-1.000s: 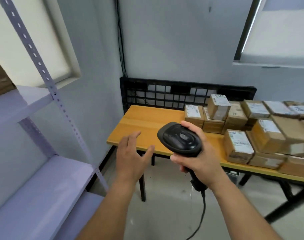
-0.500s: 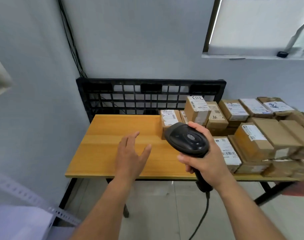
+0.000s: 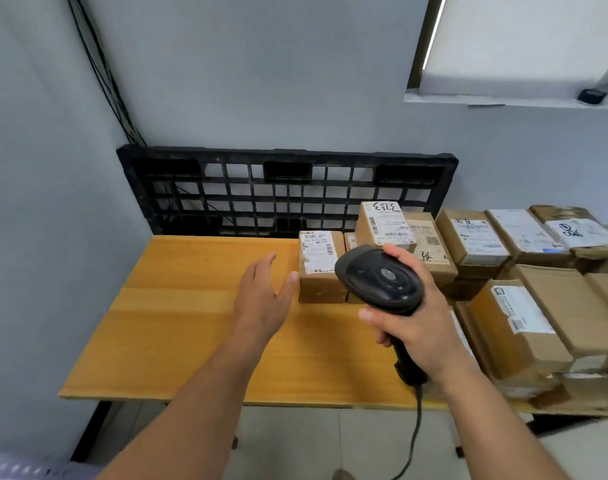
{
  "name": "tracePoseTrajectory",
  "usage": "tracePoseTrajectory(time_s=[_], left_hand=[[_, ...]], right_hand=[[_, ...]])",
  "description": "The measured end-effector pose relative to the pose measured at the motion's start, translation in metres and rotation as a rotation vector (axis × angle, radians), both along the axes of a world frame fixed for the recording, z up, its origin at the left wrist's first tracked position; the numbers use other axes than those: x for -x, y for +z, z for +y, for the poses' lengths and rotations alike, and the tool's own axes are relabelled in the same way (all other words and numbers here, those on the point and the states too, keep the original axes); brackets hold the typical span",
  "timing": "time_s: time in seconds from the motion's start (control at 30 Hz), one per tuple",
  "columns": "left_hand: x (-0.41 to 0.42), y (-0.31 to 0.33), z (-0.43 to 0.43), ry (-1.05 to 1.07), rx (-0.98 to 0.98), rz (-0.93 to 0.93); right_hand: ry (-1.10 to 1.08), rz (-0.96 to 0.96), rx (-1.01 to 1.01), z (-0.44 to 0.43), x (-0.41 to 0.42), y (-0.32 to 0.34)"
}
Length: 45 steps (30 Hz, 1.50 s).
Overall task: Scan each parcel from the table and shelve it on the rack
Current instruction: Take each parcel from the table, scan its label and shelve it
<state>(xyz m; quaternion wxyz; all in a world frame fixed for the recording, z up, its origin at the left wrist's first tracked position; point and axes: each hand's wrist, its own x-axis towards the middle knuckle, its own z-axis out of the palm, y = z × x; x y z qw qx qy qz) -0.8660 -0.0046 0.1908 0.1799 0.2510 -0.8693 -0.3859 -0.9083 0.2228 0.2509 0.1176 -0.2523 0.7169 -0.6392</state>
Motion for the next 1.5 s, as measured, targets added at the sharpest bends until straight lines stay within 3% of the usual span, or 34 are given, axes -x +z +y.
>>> tracePoseTrajectory(time_s=[0.4,0.67,0.93,1.2,1.5], left_hand=[[0.117,-0.039,0.002,0.053,-0.071,-0.233],[0.118,-0.069,-0.014,0.058,-0.489,-0.254],[0.090,-0.084,-0.017,-0.137,-0.838,-0.240],[0.058,-0.091,-0.012,-0.078,-0.789,-0.085],[0.002,-0.050,-0.036,-0.013,-0.586,0.002]], right_hand=[[0.020,-0.180,-0.029,0.004,0.083,-0.043],[0.032,-0.248,-0.042,0.000,0.096,-0.061],[0.044,-0.257,-0.064,-0.004,0.088,-0.070],[0.049,-0.234,-0.062,-0.006,0.066,-0.059],[0.181,-0.273,0.134,-0.029,0.014,-0.016]])
